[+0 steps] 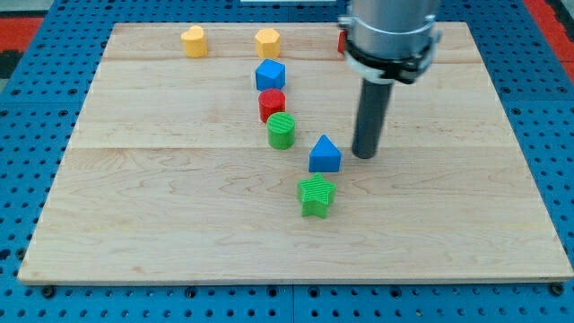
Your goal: Move the blue triangle and green star to the bottom of the green circle
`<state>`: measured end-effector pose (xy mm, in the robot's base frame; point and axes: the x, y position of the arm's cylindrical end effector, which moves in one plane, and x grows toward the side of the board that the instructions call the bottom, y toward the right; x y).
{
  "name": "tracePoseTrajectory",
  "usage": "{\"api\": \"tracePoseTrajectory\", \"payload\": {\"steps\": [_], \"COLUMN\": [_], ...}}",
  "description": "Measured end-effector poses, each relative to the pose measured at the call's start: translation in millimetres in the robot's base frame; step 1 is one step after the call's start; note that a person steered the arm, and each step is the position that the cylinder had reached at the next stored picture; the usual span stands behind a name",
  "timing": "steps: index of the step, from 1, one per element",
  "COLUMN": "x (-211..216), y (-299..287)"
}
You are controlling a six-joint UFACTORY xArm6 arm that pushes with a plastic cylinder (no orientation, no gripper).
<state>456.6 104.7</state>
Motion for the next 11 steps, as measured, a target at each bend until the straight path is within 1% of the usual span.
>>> {"api": "tracePoseTrajectory", "payload": {"steps": [1,2,3,4,5,6,7,8,9,10,11], "x": [7,15,18,26,41,54,55,65,78,79,79], "y": [-32,-81,-84,-63,0,-24,-57,-58,-32,-77,-93]}}
